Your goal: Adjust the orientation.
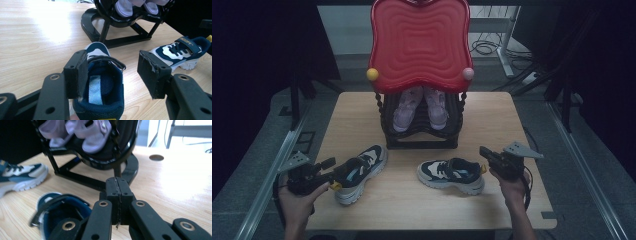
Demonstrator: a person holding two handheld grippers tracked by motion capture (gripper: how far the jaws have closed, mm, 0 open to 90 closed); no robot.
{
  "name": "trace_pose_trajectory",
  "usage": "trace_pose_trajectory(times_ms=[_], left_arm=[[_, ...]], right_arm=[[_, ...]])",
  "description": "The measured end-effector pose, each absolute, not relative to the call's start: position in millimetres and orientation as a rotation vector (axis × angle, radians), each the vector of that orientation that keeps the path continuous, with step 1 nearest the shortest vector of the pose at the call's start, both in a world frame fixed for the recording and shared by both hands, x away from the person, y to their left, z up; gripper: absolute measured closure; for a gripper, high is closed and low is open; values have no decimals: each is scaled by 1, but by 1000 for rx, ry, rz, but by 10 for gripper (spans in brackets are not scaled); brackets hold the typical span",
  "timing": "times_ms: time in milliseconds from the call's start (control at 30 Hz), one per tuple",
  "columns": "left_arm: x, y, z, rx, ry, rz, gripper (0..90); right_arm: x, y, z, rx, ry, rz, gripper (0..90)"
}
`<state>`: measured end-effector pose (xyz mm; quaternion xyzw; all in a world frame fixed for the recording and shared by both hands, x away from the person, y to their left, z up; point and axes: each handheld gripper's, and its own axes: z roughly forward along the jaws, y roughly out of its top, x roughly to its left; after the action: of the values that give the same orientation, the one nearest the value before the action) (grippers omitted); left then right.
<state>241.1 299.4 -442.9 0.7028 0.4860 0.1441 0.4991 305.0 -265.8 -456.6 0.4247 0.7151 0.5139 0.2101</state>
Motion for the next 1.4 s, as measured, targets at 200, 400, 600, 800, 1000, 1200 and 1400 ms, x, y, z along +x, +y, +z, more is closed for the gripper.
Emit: trace_pose_trajectory(times_ms=[200,400,600,800,1000,1200,1400], left_arm=[[241,300,-444,1700,1179,347,418],[242,301,-445,1700,1184,345,418],[243,301,-446,1702,1186,337,418],[243,301,-447,1704,1184,336,418],[243,302,-447,1704,1184,336,418],[244,300,-448,1712,1184,331,418],[243,301,-447,1709,1183,331,418]], right_arm=[[318,-278,-471,1199,2042,1393,899],[320,-278,-478,1149,2112,1387,899],[321,-274,-485,1131,2177,1371,899],[317,-271,-489,1118,2222,1363,899],[310,-272,-490,1125,2227,1364,899],[303,-274,-490,1115,2234,1357,900],[296,-274,-490,1104,2247,1341,900]])
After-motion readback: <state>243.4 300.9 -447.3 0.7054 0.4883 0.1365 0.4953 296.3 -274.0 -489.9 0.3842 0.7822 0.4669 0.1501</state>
